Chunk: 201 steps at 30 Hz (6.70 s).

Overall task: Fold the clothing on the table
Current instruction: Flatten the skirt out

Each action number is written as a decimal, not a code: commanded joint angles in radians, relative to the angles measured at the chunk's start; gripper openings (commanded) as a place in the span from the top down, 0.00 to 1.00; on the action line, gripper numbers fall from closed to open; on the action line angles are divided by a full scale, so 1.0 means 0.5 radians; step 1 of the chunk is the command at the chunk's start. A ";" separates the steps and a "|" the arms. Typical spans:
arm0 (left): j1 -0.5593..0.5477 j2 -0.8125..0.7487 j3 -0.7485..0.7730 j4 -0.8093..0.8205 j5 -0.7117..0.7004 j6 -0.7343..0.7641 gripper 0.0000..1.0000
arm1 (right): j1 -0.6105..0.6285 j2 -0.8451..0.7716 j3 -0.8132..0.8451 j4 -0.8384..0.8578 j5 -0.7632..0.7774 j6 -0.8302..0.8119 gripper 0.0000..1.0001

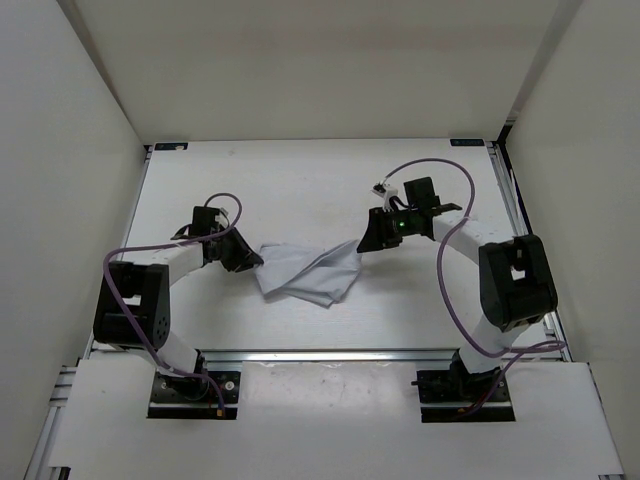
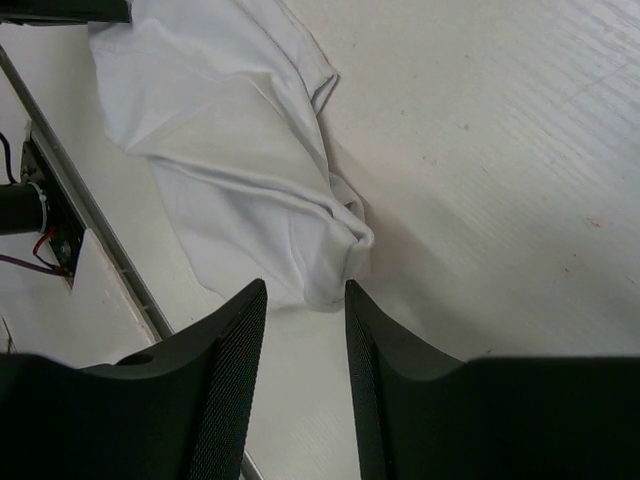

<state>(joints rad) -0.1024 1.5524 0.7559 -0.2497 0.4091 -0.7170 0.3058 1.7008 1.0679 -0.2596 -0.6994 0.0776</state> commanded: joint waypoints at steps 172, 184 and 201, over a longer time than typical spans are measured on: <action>-0.225 0.126 0.034 0.674 -0.037 -0.060 1.00 | -0.099 0.111 0.052 -0.094 -0.052 -0.030 1.00; -0.243 0.183 0.264 1.091 0.164 -0.615 0.97 | -0.056 0.172 0.104 -0.122 -0.074 -0.036 1.00; -0.035 0.464 0.531 1.774 0.019 -0.783 0.26 | -0.016 0.133 0.091 -0.242 -0.031 -0.109 1.00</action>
<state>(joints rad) -0.1707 1.8858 0.9943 0.6670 0.4068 -1.2091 0.2970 1.7760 1.0847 -0.3649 -0.7078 0.0433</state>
